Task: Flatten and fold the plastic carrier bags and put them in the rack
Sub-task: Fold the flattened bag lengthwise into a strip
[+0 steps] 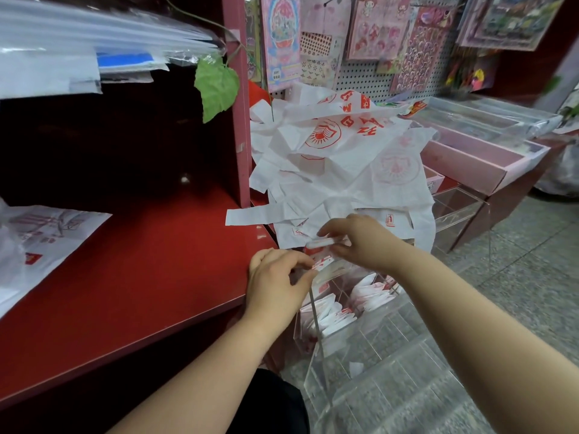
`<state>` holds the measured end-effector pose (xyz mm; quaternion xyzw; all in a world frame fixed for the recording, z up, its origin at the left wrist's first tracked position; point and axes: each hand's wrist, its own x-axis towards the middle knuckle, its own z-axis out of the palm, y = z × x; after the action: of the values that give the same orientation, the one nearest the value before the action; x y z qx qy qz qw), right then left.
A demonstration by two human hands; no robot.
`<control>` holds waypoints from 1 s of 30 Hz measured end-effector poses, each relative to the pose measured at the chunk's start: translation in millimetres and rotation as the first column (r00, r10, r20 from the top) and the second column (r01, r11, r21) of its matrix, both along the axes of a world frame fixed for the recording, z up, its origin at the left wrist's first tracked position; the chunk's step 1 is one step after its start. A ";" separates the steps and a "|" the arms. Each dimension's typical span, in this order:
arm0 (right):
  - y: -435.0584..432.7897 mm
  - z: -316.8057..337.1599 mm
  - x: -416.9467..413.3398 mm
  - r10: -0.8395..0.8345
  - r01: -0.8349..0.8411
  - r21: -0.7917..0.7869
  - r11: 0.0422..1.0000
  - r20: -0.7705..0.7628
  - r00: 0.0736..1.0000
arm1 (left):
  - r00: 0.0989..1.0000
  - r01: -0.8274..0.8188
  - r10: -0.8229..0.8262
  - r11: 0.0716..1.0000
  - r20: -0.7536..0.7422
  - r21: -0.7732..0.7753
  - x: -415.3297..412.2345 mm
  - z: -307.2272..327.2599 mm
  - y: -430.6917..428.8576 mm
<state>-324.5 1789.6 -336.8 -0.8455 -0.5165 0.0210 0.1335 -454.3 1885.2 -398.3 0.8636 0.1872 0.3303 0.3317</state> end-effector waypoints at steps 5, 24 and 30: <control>-11.4 -5.7 -1.6 -0.039 0.068 0.147 0.987 -0.192 0.981 | 1.000 -0.010 0.010 1.000 0.001 -0.005 0.4 1.7 -1.5; 38.6 -21.4 -134.0 0.200 -0.155 0.271 0.950 -0.149 0.968 | 0.906 -0.331 0.400 0.874 -0.139 0.355 -226.0 14.2 91.0; 115.0 -32.6 -195.3 0.390 -0.368 0.163 0.916 -0.133 0.911 | 0.617 -0.463 0.566 0.823 -0.547 0.328 -286.7 14.1 130.4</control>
<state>-519.7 1904.5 -369.5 -0.7136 -0.6584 0.0807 0.2253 -741.0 2015.5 -384.2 0.8547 0.4996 0.1206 0.0736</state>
